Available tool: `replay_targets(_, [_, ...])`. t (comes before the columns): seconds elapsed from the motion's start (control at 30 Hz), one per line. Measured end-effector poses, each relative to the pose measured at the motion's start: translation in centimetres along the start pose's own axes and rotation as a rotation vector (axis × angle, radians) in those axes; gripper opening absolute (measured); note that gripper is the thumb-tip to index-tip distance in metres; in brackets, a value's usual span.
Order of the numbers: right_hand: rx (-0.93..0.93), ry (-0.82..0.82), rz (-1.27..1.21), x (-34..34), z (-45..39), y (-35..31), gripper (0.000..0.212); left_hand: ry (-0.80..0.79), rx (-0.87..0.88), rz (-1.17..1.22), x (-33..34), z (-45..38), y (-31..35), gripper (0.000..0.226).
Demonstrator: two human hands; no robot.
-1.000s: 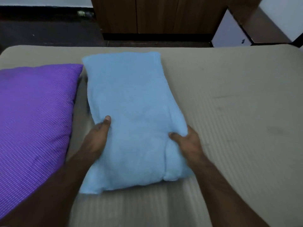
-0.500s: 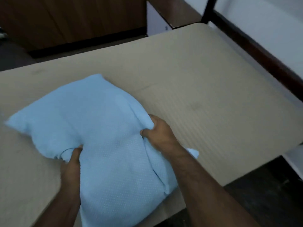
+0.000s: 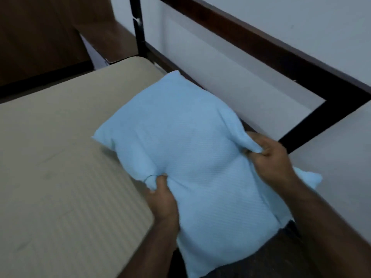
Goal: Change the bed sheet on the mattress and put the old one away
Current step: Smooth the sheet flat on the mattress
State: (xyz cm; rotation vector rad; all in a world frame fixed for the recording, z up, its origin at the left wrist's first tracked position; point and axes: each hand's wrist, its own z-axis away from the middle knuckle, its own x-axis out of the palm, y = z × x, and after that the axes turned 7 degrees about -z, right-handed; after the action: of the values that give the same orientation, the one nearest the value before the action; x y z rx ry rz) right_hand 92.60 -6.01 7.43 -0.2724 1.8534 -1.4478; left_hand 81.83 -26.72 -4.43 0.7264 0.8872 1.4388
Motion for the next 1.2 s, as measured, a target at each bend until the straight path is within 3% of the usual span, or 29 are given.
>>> replay_targets(0.1, [-0.030,0.057,0.131,-6.0,-1.9,2.4,0.047,-0.257,-0.087,-0.016,6.3,3.2,-1.0,0.044])
replay_targets(0.17, [0.010,0.076,0.299,-8.7,-2.8,4.6,0.044,-0.453,-0.259,-0.060,8.8,4.6,-1.3,0.037])
replay_targets(0.27, [0.092,0.038,0.561,-9.1,-2.8,8.4,0.063,-0.475,-0.359,-0.083,10.4,5.3,-1.8,0.039])
replay_targets(0.37, [0.009,0.045,0.521,-6.9,-2.7,11.2,0.059,-0.483,-0.255,-0.119,10.8,5.3,-2.6,0.021])
replay_targets(0.5, [-0.216,0.220,0.349,-5.1,-5.0,10.4,0.050,-0.463,-0.016,-0.142,11.4,4.0,-3.3,0.035])
replay_targets(0.57, [-0.246,0.199,0.319,-4.2,-6.5,9.9,0.047,-0.395,0.099,-0.137,11.2,2.6,-3.2,0.028])
replay_targets(0.63, [-0.222,0.138,0.432,-3.5,-7.7,9.9,0.044,-0.370,0.182,-0.185,11.2,1.0,-2.9,0.026])
replay_targets(0.7, [-0.082,0.073,0.703,-2.8,-8.4,9.6,0.047,-0.437,0.182,-0.335,11.3,-0.6,-2.5,0.033])
replay_targets(0.8, [-0.052,0.142,0.939,-0.6,-7.3,8.0,0.057,-0.433,0.160,-0.462,11.3,-1.8,-2.4,0.037])
replay_targets(0.87, [-0.174,0.082,0.934,1.5,-5.7,7.7,0.062,-0.281,0.218,-0.478,11.0,-1.5,-2.2,0.071])
replay_targets(0.93, [-0.203,-0.069,1.017,3.3,-4.3,9.4,0.069,-0.236,0.266,-0.614,10.4,-0.9,-2.3,0.100])
replay_targets(1.03, [-0.072,-0.105,1.129,3.6,-2.7,13.0,0.073,-0.460,0.541,-0.866,9.3,-1.2,-3.7,0.094])
replay_targets(1.1, [-0.039,-0.113,1.173,3.2,-1.9,14.1,0.073,-0.591,0.604,-0.988,8.9,-2.0,-4.0,0.091])
replay_targets(1.2, [-0.013,-0.110,1.161,4.0,-1.7,13.2,0.070,-0.564,0.610,-1.197,8.2,-2.5,-3.1,0.083])
